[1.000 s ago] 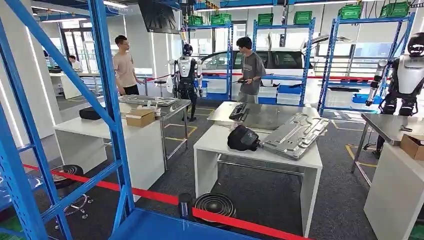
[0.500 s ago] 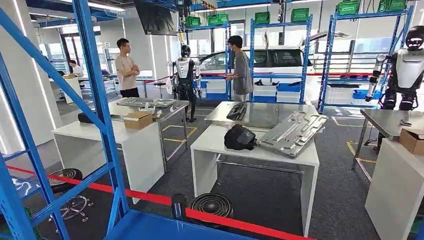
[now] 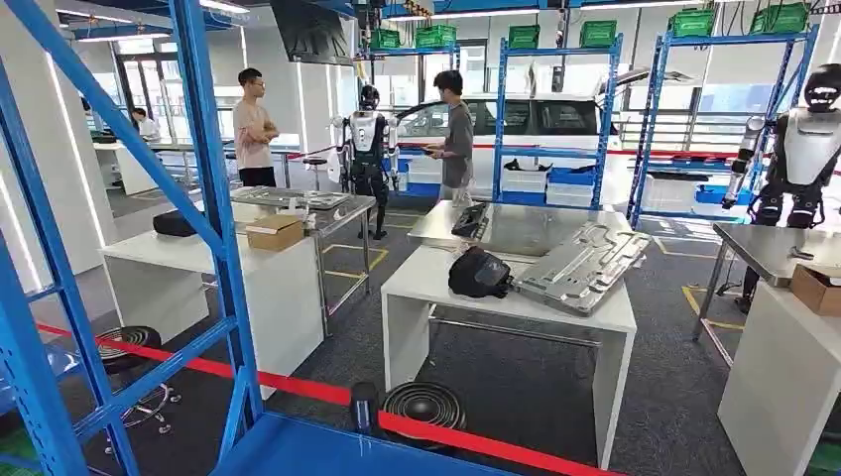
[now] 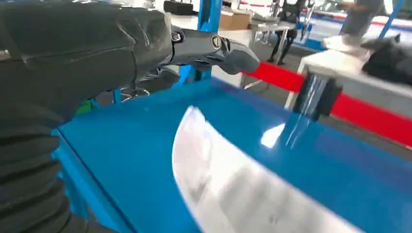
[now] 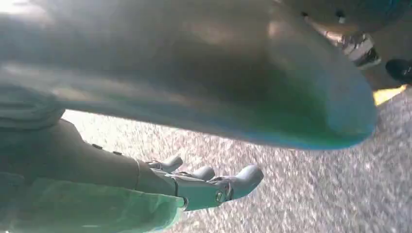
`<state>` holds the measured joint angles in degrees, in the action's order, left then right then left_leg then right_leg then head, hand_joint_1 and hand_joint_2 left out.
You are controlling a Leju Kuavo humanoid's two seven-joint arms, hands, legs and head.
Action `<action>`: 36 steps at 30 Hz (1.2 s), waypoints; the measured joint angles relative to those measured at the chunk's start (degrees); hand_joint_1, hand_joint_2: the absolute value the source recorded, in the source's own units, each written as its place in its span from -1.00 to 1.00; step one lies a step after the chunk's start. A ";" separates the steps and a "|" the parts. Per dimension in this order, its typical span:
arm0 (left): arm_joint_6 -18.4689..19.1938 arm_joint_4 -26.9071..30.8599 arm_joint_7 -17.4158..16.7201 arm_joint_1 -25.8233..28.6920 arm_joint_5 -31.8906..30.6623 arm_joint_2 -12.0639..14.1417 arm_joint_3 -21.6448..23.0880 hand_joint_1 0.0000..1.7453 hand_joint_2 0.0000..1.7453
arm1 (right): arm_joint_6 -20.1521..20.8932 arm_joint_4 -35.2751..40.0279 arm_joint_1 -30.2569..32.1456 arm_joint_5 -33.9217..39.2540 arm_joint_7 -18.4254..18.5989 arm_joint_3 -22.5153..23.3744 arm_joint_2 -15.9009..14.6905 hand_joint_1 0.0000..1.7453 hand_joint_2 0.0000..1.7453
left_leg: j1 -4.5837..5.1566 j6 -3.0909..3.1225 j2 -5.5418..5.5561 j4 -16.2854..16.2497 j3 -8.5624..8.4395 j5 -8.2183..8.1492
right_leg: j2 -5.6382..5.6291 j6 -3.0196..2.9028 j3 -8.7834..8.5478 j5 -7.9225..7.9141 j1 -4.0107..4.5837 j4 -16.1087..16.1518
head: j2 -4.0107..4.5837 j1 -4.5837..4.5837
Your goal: Take the parts from the cabinet and place them on the table.
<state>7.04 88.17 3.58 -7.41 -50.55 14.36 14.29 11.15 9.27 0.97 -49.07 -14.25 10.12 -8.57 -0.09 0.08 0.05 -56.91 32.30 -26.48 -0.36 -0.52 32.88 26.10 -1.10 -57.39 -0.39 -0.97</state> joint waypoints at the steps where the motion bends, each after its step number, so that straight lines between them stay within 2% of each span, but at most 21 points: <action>1: 0.02 -0.09 0.00 -0.27 -0.02 -0.35 0.11 -1.00 1.00 | 0.04 0.00 0.01 -0.20 0.00 0.00 0.02 -1.00 -1.00 | 0.18 0.22 0.02 0.00 0.05 0.00 | 0.01 0.52 -0.09 -0.10 -0.17 0.24 | 0.02 0.03; 2: 0.02 -0.11 0.00 -0.34 -0.02 -0.39 0.13 -1.00 1.00 | 0.07 0.00 0.01 -0.24 0.00 -0.02 0.04 -1.00 -1.00 | 0.22 0.30 0.02 0.02 0.06 0.04 | 0.00 0.62 -0.14 -0.14 -0.19 0.34 | 0.02 0.03; 3: 0.06 -0.44 0.17 -1.99 0.09 -1.75 0.72 -1.00 1.00 | 0.39 0.00 -0.08 -0.50 -0.24 -0.09 0.00 -1.00 -1.00 | -0.24 1.76 -0.03 1.91 -1.12 1.35 | 0.15 0.73 1.38 1.70 -0.04 -2.77 | 0.02 0.20; 4: 0.59 -1.29 0.39 -2.66 0.81 -2.66 1.33 -1.00 1.00 | 0.66 0.00 -0.13 -0.66 -0.48 -0.11 -0.26 -1.00 -1.00 | 0.19 1.91 -0.05 1.88 -0.94 1.32 | 0.14 0.14 7.89 7.05 0.00 -16.17 | 0.02 0.29; 5: 1.05 -3.08 0.50 -3.11 1.62 -3.96 2.43 -1.00 1.00 | 0.74 0.02 -0.15 -0.63 -0.50 -0.11 -0.44 -1.00 -1.00 | 0.36 1.59 0.04 1.36 -1.16 0.91 | 0.28 2.28 1.90 1.07 -0.22 -3.60 | 0.02 0.40; 6: 1.07 -3.41 0.52 -3.46 1.73 -4.17 2.60 -1.00 1.00 | 0.74 0.00 -0.16 -0.61 -0.50 -0.11 -0.46 -1.00 -1.00 | 0.50 1.25 0.06 0.81 -0.94 0.57 | 0.50 1.99 0.42 0.30 -0.30 0.11 | 0.02 0.44; 8: 1.09 -3.96 0.55 -3.89 1.81 -4.20 2.73 -1.00 1.00 | 0.74 0.02 -0.33 -0.48 -0.48 -0.11 -0.41 -1.00 -1.00 | 0.95 0.92 0.08 0.26 -0.60 0.18 | 0.30 0.81 0.22 0.05 -0.08 -0.26 | 0.02 0.33; 10: 1.11 -4.44 0.55 -4.31 1.88 -4.48 3.06 -1.00 1.00 | 0.74 0.02 -0.24 -0.48 -0.48 -0.11 -0.35 -1.00 -1.00 | 0.79 0.80 0.05 0.26 -0.63 0.20 | 0.24 0.33 0.28 0.07 0.13 -0.30 | 0.02 0.24; 12: 1.11 -4.74 0.61 -4.56 2.01 -4.61 3.28 -1.00 1.00 | 0.74 0.02 -0.23 -0.48 -0.46 -0.11 -0.31 -1.00 -1.00 | 0.50 0.02 0.03 -1.47 0.24 -1.28 | 0.20 -0.32 0.03 -0.06 -0.44 -0.09 | 0.02 0.22; 15: 1.16 -5.53 0.81 -4.89 2.56 -4.65 3.50 -1.00 1.00 | 0.83 0.02 -0.26 -0.48 -0.48 -0.11 -0.28 -1.00 -1.00 | -0.11 -0.90 0.02 -14.74 6.58 -7.44 | 0.18 -0.67 0.07 -0.03 -0.33 -0.13 | 0.02 0.11; 17: 1.20 -6.04 0.85 -4.83 2.58 -4.72 3.74 -1.00 1.00 | 0.85 0.02 -0.16 -0.48 -0.48 -0.11 -0.31 -1.00 -1.00 | -0.33 -1.02 0.01 -19.15 9.16 -7.87 | 0.18 -0.68 0.05 -0.02 -0.25 -0.14 | 0.02 0.09; 18: 1.20 -6.23 0.85 -4.86 2.58 -4.72 3.87 -1.00 1.00 | 0.85 0.02 -0.17 -0.48 -0.48 -0.11 -0.31 -1.00 -1.00 | -0.35 -0.89 0.01 -16.93 8.35 -5.96 | 0.13 -0.67 -0.02 -0.01 -0.21 -0.14 | 0.02 0.09; 21: 1.20 -6.47 0.85 -5.39 2.69 -4.79 4.11 -1.00 1.00 | 0.83 0.02 -0.32 -0.48 -0.50 -0.11 -0.24 -1.00 -1.00 | 0.04 0.52 0.06 -1.57 0.96 1.35 | -0.07 -0.64 -0.29 -0.01 -0.02 -0.05 | 0.04 0.07; 22: 1.22 -6.82 0.87 -5.75 2.80 -4.85 4.22 -1.00 1.00 | 0.83 0.04 -0.35 -0.48 -0.48 -0.11 -0.02 -1.00 -1.00 | 0.26 0.80 -0.06 -0.12 0.22 0.20 | -0.03 -0.47 -0.10 -0.03 0.17 -0.07 | 0.04 0.13; 25: 1.31 -7.94 0.92 -6.02 2.84 -5.11 4.44 -1.00 1.00 | 0.81 0.07 -0.42 -0.48 -0.44 -0.11 0.04 -1.00 -1.00 | 0.75 1.07 -0.05 0.08 0.43 0.49 | -0.01 0.51 -0.02 -0.30 -0.12 0.37 | 0.04 0.00; 27: 1.29 -8.50 1.00 -6.25 3.04 -5.64 4.70 -1.00 1.00 | 0.83 0.09 -0.50 -0.48 -0.28 -0.13 0.24 -1.00 -1.00 | 0.18 1.56 -0.26 2.01 -0.91 1.70 | 0.17 0.84 0.35 0.02 0.01 -0.34 | 0.02 0.09; 28: 1.29 -9.00 1.05 -6.60 3.08 -5.86 4.76 -1.00 1.00 | 0.83 0.09 -0.53 -0.48 -0.28 -0.13 0.22 -1.00 -1.00 | 0.13 2.04 -0.23 2.30 -0.98 1.91 | 0.15 0.56 1.47 1.57 0.09 -2.75 | 0.04 0.16; 30: 1.29 -10.06 1.11 -6.82 3.17 -6.21 4.85 -1.00 1.00 | 0.81 0.09 -0.67 -0.48 0.02 -0.13 0.17 -1.00 -1.00 | 0.25 2.22 -0.26 2.30 -0.74 2.01 | 0.15 0.14 6.00 5.58 0.06 -12.12 | 0.02 0.29; 32: 1.29 -11.13 1.33 -6.82 3.54 -6.53 4.98 -1.00 1.00 | 0.68 0.11 -0.68 -0.48 0.22 -0.13 0.20 -1.00 -1.00 | 0.28 2.21 -0.25 2.27 -0.62 2.02 | 0.16 0.70 8.99 7.08 0.03 -18.13 | 0.02 0.33; 34: 1.20 -11.76 1.42 -6.82 3.63 -6.69 5.14 -1.00 1.00 | 0.61 0.15 -0.68 -0.48 0.42 -0.15 0.17 -1.00 -1.00 | 0.22 2.12 -0.19 2.16 -0.76 1.96 | 0.18 1.91 6.34 4.44 -0.23 -12.79 | 0.02 0.42; 36: 1.16 -12.05 1.46 -6.97 3.72 -6.82 5.14 -1.00 1.00 | 0.61 0.28 -0.80 -0.50 0.61 -0.15 0.00 -1.00 -1.00 | 0.14 1.40 -0.09 1.20 -0.59 1.46 | 0.41 3.00 0.62 0.33 -0.68 -1.50 | 0.02 0.42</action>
<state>8.20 76.13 5.05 -14.38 -46.84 7.54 19.43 11.76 9.55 0.17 -49.57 -13.64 9.97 -8.57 0.05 1.47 -0.04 -55.71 31.72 -25.02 0.05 2.49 33.50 26.43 -1.78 -58.89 -0.37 -0.55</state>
